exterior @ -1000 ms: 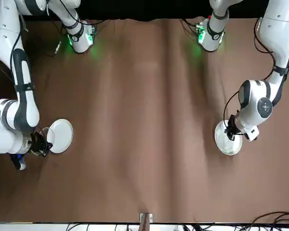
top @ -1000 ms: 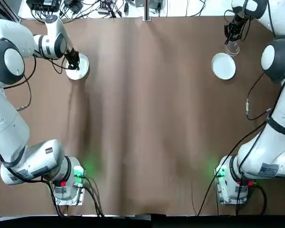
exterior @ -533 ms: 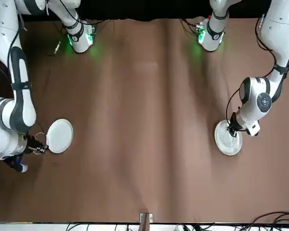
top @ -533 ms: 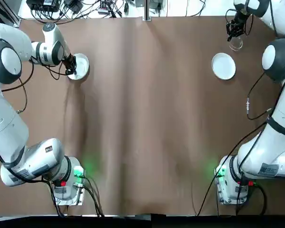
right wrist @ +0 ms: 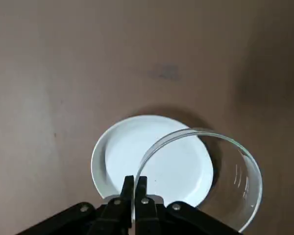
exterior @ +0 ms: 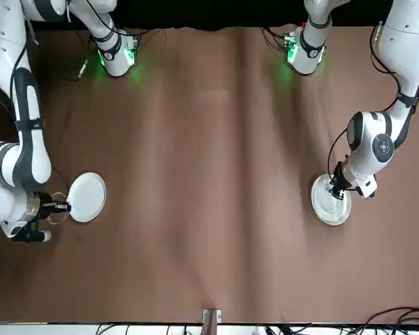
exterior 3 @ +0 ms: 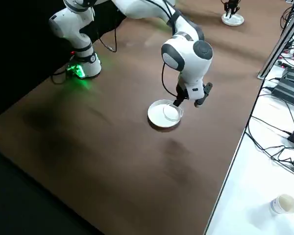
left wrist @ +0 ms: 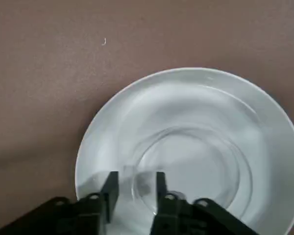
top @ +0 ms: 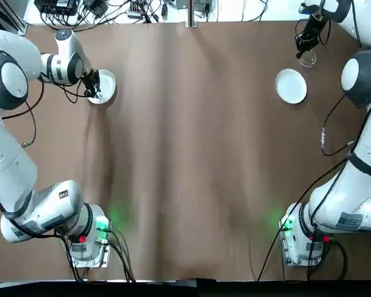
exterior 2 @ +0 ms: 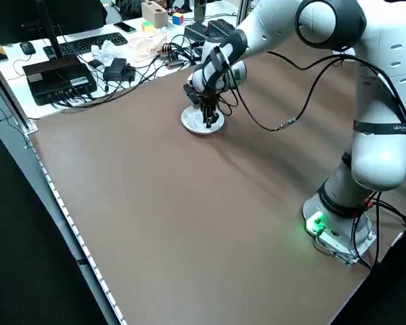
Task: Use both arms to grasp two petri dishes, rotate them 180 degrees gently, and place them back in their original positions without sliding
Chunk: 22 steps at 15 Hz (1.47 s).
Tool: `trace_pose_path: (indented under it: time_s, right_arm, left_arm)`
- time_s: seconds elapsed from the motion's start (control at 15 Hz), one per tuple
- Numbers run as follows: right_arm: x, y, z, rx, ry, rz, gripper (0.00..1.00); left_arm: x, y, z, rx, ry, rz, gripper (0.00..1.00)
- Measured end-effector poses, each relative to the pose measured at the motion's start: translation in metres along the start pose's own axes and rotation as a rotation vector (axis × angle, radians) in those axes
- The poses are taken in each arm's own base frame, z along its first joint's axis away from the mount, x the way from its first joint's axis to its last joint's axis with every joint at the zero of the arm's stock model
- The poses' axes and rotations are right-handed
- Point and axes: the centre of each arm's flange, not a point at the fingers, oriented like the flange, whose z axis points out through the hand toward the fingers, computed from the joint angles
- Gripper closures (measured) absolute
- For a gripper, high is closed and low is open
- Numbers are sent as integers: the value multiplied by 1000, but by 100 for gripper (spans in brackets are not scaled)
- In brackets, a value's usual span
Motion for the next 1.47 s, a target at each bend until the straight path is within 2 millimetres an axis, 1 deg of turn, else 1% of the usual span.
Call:
trace_pose_path:
  time_s: [0.2,0.27,0.4,0.47,0.6,0.73,0.93,1.07,1.2,1.33,1.47]
  right_arm:
    - [-3,-5,4,9,-35,-143,96]
    - [-5,-15,7,12,-60,-264,96]
    - [-5,-27,11,1,-83,-364,96]
    - [-6,-32,14,-5,-92,-417,96]
    - [-7,-40,20,-15,-112,-555,96]
    - [-9,-42,27,-7,-132,-700,96]
    - [-15,-35,38,11,-161,-894,96]
    - [-19,-28,45,28,-177,-1009,96]
    - [-25,-17,49,42,-190,-1096,96]
    - [-29,-8,52,38,-199,-1156,95]
    - [-29,-6,54,18,-199,-1224,96]
  left_arm:
    - [2,4,-8,-15,8,0,39]
    - [4,9,-19,-36,19,3,21]
    - [4,14,-32,-56,33,33,3]
    - [2,15,-37,-64,42,73,0]
    - [-2,18,-48,-72,65,238,0]
    - [-1,19,-55,-66,85,495,0]
    - [7,16,-56,-46,103,869,0]
    - [12,15,-56,-35,111,1087,0]
    - [16,15,-58,-28,119,1237,0]
    - [21,16,-61,-24,129,1350,0]
    - [25,22,-68,-19,138,1408,0]
